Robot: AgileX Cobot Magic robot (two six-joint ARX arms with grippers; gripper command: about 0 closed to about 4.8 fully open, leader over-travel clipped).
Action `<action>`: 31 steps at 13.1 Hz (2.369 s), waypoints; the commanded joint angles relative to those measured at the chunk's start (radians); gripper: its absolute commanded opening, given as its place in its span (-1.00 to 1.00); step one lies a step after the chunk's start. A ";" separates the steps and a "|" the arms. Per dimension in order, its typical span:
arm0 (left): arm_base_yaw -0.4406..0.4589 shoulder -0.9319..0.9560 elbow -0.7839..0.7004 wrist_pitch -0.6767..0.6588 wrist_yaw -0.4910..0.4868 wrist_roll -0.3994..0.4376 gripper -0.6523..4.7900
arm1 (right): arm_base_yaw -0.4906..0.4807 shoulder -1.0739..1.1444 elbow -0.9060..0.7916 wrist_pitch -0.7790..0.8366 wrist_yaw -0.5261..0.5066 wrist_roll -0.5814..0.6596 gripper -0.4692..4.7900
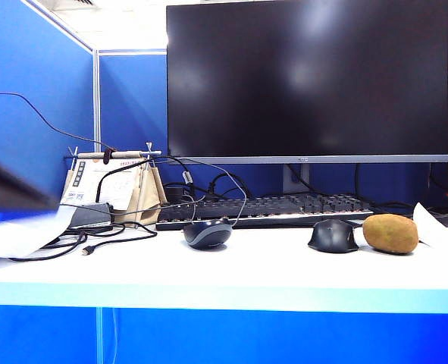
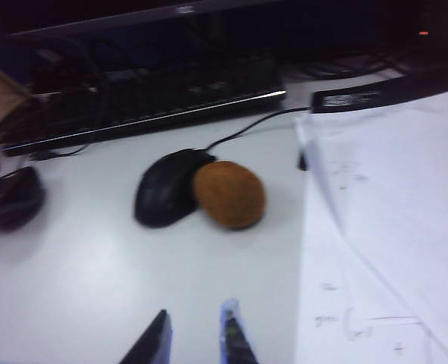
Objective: Pick up the kiwi and place it near the upside-down mouse.
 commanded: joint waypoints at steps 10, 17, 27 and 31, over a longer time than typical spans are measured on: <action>0.000 0.001 0.436 -0.168 0.092 0.002 -0.76 | 0.002 -0.001 0.001 0.006 -0.104 0.079 -0.46; 0.000 0.181 0.542 -0.513 0.022 0.128 -0.76 | 0.005 -0.001 0.003 0.220 -0.117 0.072 0.26; 0.000 0.180 0.541 -0.497 0.110 0.142 -0.76 | -0.512 0.966 0.801 0.286 -1.020 -0.199 0.42; 0.000 0.178 0.540 -0.532 0.111 0.146 -0.76 | -0.599 1.241 0.803 0.398 -1.040 -0.253 0.42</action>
